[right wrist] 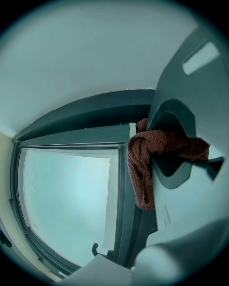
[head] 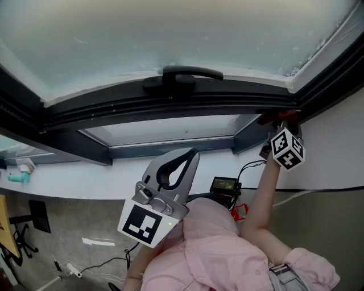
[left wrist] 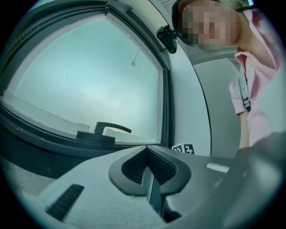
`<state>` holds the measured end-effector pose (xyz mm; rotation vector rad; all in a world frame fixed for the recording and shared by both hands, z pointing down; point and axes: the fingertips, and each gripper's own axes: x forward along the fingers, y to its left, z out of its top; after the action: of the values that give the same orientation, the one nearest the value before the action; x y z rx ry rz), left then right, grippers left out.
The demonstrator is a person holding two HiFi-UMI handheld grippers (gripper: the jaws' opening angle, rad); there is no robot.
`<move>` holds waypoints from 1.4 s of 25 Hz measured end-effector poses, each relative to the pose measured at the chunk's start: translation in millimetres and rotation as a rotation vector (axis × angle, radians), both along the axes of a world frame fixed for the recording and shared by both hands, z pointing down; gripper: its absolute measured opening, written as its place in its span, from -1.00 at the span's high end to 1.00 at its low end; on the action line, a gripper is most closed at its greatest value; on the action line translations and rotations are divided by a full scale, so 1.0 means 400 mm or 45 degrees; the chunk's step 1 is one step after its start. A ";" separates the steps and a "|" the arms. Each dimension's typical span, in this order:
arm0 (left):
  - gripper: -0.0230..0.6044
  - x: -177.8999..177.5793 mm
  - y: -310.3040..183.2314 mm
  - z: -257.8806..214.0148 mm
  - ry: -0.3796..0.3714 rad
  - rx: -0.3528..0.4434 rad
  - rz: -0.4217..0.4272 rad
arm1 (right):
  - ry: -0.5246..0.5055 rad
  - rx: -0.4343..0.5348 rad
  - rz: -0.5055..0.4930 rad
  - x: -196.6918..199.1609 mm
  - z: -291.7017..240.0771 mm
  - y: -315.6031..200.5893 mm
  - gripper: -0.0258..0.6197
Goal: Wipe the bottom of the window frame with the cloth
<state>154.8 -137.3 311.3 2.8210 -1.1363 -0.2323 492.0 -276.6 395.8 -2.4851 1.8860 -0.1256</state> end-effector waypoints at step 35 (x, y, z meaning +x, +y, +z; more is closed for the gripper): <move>0.93 -0.417 0.254 0.091 -0.021 -0.183 0.030 | 0.027 -0.149 -0.469 -0.681 -0.005 0.572 0.72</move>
<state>-12.2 -35.7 347.9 2.7136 -1.0767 -0.1211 219.7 -47.9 393.6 -2.1802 2.3906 -0.2211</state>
